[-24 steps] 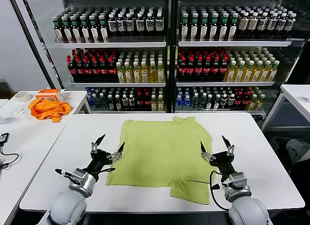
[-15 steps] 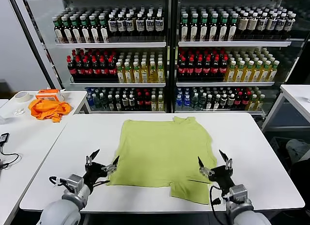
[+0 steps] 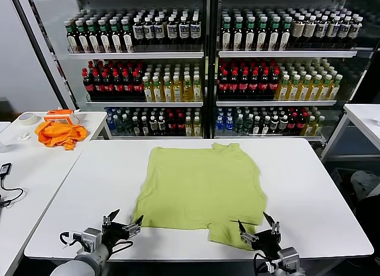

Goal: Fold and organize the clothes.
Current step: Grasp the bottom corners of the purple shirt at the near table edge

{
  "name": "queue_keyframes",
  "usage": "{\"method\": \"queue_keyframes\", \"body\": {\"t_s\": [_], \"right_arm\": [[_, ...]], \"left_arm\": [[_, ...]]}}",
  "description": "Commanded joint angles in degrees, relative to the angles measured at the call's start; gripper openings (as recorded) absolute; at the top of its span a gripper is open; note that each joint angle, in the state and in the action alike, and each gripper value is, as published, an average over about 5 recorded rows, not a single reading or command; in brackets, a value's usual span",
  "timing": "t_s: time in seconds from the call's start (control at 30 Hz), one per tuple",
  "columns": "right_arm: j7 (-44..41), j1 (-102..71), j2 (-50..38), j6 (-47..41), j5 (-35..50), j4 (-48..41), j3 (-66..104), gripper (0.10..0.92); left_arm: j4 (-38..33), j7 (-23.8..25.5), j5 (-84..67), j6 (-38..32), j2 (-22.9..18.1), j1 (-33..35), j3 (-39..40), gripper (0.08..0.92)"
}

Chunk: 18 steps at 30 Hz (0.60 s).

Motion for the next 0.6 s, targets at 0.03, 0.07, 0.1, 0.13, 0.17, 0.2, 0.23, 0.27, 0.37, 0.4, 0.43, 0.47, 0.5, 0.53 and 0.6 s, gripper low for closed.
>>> {"method": "queue_keyframes", "body": {"t_s": [0.03, 0.07, 0.1, 0.13, 0.17, 0.2, 0.23, 0.27, 0.37, 0.4, 0.43, 0.47, 0.5, 0.53, 0.6], "right_arm": [[1.0, -1.6, 0.6, -0.6, 0.8, -0.8, -0.7, 0.823], [1.1, -1.7, 0.8, -0.5, 0.7, -0.8, -0.9, 0.823], [1.2, -1.8, 0.9, -0.4, 0.6, -0.9, -1.0, 0.823], [1.3, -1.8, 1.0, -0.3, 0.5, -1.2, -1.1, 0.823], [1.4, -1.8, 1.1, -0.2, 0.4, -1.4, -1.2, 0.823], [1.4, -1.7, 1.2, -0.2, 0.4, -1.7, -1.4, 0.823], [1.5, -1.7, 1.2, -0.1, 0.3, -1.9, -1.5, 0.823], [1.6, -1.7, 1.2, -0.1, 0.3, -2.1, -1.6, 0.823], [1.9, -1.6, 1.3, 0.0, 0.4, -2.6, -1.9, 0.823], [2.1, -1.5, 1.3, 0.0, 0.5, -2.8, -2.0, 0.823], [2.2, -1.5, 1.4, -0.1, 0.6, -2.9, -2.1, 0.823], [2.3, -1.4, 1.4, -0.1, 0.7, -3.0, -2.2, 0.823], [2.4, -1.4, 1.4, -0.2, 0.8, -3.1, -2.3, 0.823], [2.5, -1.3, 1.3, -0.2, 0.9, -3.2, -2.3, 0.823], [2.5, -1.2, 1.3, -0.2, 1.2, -3.2, -2.5, 0.820]], "left_arm": [[-0.7, -1.1, -2.5, 1.8, 0.1, 1.3, -0.3, 0.823], [-0.4, -0.8, -3.5, 1.4, 0.0, 1.1, -0.3, 0.823], [-0.1, -0.5, -4.5, 1.0, -0.1, 0.8, -0.3, 0.823], [0.4, -0.2, -5.3, 0.6, -0.3, 0.4, -0.2, 0.822], [0.9, 0.1, -5.9, 0.3, -0.4, 0.0, -0.2, 0.822], [1.3, 0.2, -6.3, 0.0, -0.6, -0.3, -0.1, 0.823], [1.8, 0.2, -6.3, 0.0, -0.8, -0.7, 0.1, 0.823], [2.2, 0.1, -6.2, 0.0, -0.9, -1.0, 0.3, 0.823], [3.0, -0.1, -6.0, 0.1, -1.0, -1.4, 1.0, 0.823], [3.0, -0.2, -5.9, 0.2, -1.0, -1.5, 1.1, 0.823], [3.0, -0.2, -5.8, 0.2, -1.0, -1.4, 1.1, 0.823], [2.9, -0.1, -5.7, 0.2, -0.9, -1.4, 1.1, 0.823], [2.7, -0.1, -5.6, 0.3, -0.9, -1.3, 1.1, 0.822], [2.5, -0.1, -5.5, 0.3, -0.9, -1.2, 1.1, 0.822], [2.2, -0.1, -5.1, 0.3, -0.8, -1.0, 1.1, 0.823]]}}
